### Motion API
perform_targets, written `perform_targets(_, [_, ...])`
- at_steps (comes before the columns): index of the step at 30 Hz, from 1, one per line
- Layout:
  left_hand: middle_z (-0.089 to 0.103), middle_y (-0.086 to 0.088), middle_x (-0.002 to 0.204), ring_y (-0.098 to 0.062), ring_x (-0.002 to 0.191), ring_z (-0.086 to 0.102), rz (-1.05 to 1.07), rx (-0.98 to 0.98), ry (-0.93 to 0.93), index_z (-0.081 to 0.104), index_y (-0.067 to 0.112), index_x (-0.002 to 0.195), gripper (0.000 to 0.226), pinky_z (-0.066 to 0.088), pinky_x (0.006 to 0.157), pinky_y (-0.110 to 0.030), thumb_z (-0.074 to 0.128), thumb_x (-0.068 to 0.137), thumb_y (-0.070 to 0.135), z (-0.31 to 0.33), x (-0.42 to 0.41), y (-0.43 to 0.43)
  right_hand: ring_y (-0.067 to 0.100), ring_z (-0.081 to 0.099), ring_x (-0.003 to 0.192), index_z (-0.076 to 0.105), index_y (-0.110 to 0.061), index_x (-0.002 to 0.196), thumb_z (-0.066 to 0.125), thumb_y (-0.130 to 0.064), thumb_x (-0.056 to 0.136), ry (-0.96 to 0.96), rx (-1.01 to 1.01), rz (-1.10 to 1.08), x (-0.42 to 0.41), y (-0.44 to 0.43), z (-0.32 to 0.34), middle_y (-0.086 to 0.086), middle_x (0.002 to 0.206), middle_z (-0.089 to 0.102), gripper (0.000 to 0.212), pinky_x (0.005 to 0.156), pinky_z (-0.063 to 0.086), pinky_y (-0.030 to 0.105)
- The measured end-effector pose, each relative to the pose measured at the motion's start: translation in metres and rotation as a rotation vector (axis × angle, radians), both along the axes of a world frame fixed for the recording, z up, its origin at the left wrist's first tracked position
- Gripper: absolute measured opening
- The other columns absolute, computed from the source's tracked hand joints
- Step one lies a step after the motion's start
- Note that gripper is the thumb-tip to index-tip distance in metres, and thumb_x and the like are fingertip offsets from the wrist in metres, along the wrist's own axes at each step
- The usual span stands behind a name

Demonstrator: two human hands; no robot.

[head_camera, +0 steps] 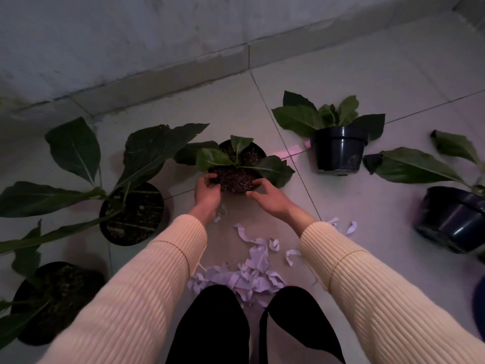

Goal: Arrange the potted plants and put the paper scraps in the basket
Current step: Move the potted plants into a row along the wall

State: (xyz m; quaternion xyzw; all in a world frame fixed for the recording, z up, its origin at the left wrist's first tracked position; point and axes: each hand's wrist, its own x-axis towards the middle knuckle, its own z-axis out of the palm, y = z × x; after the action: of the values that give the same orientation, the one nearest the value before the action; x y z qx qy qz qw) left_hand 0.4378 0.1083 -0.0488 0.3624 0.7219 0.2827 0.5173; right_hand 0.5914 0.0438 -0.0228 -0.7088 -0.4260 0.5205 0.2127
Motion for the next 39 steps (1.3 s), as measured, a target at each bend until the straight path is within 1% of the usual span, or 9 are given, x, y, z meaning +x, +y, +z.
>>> perform_targets(4, [0.057, -0.01, 0.125, -0.014, 0.097, 0.051, 0.063, 0.068, 0.152, 0.053, 0.01, 0.116, 0.031, 0.04, 0.085, -0.024, 0.056, 0.086, 0.002, 0.005, 0.006, -0.001, 0.023, 0.036, 0.138, 0.035, -0.026, 0.145, 0.056, -0.036, 0.092, 0.04, 0.046, -0.001, 0.005, 0.001, -0.005, 0.004, 0.15, 0.04, 0.057, 0.104, 0.028, 0.029])
perform_targets(9, [0.038, -0.016, 0.131, -0.024, 0.106, 0.048, 0.162, 0.125, 0.253, 0.049, 0.004, 0.115, 0.033, 0.033, 0.092, -0.019, 0.056, 0.083, 0.004, 0.02, 0.028, -0.013, 0.018, 0.044, 0.131, 0.041, -0.03, 0.142, 0.056, -0.036, 0.092, 0.044, 0.118, -0.083, 0.014, -0.003, -0.008, 0.002, 0.146, 0.047, 0.053, 0.105, 0.033, 0.03])
perform_targets(16, [0.037, -0.019, 0.131, -0.035, 0.122, 0.035, 0.176, 0.207, 0.328, 0.048, 0.004, 0.109, 0.032, 0.028, 0.098, -0.037, 0.059, 0.08, 0.011, 0.042, 0.081, -0.041, 0.024, 0.063, 0.085, 0.055, -0.026, 0.121, 0.055, -0.027, 0.092, 0.031, 0.167, -0.346, 0.057, -0.02, 0.001, 0.007, 0.097, 0.067, 0.029, 0.073, 0.05, 0.034])
perform_targets(20, [0.039, -0.016, 0.128, -0.031, 0.116, 0.037, 0.066, 0.301, 0.314, 0.047, 0.007, 0.107, 0.031, 0.031, 0.098, -0.037, 0.06, 0.079, 0.012, 0.05, 0.114, -0.048, 0.022, 0.064, 0.086, 0.055, -0.021, 0.116, 0.054, -0.022, 0.092, -0.099, 0.206, -0.53, 0.1, -0.032, 0.008, 0.006, 0.092, 0.067, 0.024, 0.081, 0.053, 0.041])
perform_targets(23, [0.044, -0.013, 0.123, -0.026, 0.11, 0.043, -0.069, 0.321, 0.208, 0.047, 0.009, 0.105, 0.025, 0.036, 0.094, -0.035, 0.058, 0.082, 0.012, 0.051, 0.14, -0.043, 0.015, 0.059, 0.077, 0.052, -0.018, 0.12, 0.056, -0.02, 0.09, -0.297, 0.227, -0.582, 0.133, -0.034, 0.013, -0.007, 0.077, 0.058, 0.03, 0.074, 0.048, 0.035])
perform_targets(28, [0.054, -0.008, 0.106, -0.017, 0.087, 0.052, -0.342, 0.2, -0.017, 0.049, 0.013, 0.114, 0.025, 0.039, 0.07, -0.021, 0.05, 0.089, 0.01, 0.043, 0.186, -0.017, 0.031, 0.055, 0.11, 0.034, -0.015, 0.142, 0.058, -0.019, 0.087, -0.411, 0.165, -0.521, 0.179, -0.015, 0.022, 0.015, 0.127, 0.053, 0.06, 0.086, 0.043, 0.033])
perform_targets(31, [0.056, 0.0, 0.096, -0.014, 0.08, 0.056, -0.49, 0.09, -0.052, 0.041, 0.018, 0.131, 0.039, 0.044, 0.063, -0.022, 0.047, 0.092, 0.015, 0.037, 0.208, 0.0, 0.035, 0.052, 0.116, 0.022, -0.024, 0.148, 0.053, -0.02, 0.09, -0.4, 0.119, -0.473, 0.195, -0.001, 0.027, 0.019, 0.138, 0.044, 0.066, 0.089, 0.044, 0.034])
perform_targets(36, [0.051, -0.011, 0.132, -0.023, 0.103, 0.058, -0.69, 0.002, -0.091, 0.021, 0.032, 0.144, 0.057, 0.052, 0.082, -0.034, 0.043, 0.093, 0.017, 0.033, 0.231, 0.023, 0.039, 0.056, 0.112, 0.009, -0.035, 0.151, 0.042, -0.009, 0.092, -0.35, 0.043, -0.412, 0.213, 0.021, 0.03, 0.023, 0.137, 0.044, 0.072, 0.099, 0.048, 0.046])
perform_targets(39, [0.041, -0.009, 0.145, -0.023, 0.112, 0.052, -0.789, -0.023, -0.118, 0.014, 0.035, 0.146, 0.065, 0.048, 0.095, -0.041, 0.043, 0.092, 0.015, 0.031, 0.239, 0.033, 0.04, 0.045, 0.127, 0.014, -0.035, 0.151, 0.042, -0.005, 0.089, -0.345, -0.018, -0.384, 0.219, 0.028, 0.027, 0.02, 0.148, 0.031, 0.074, 0.106, 0.041, 0.047])
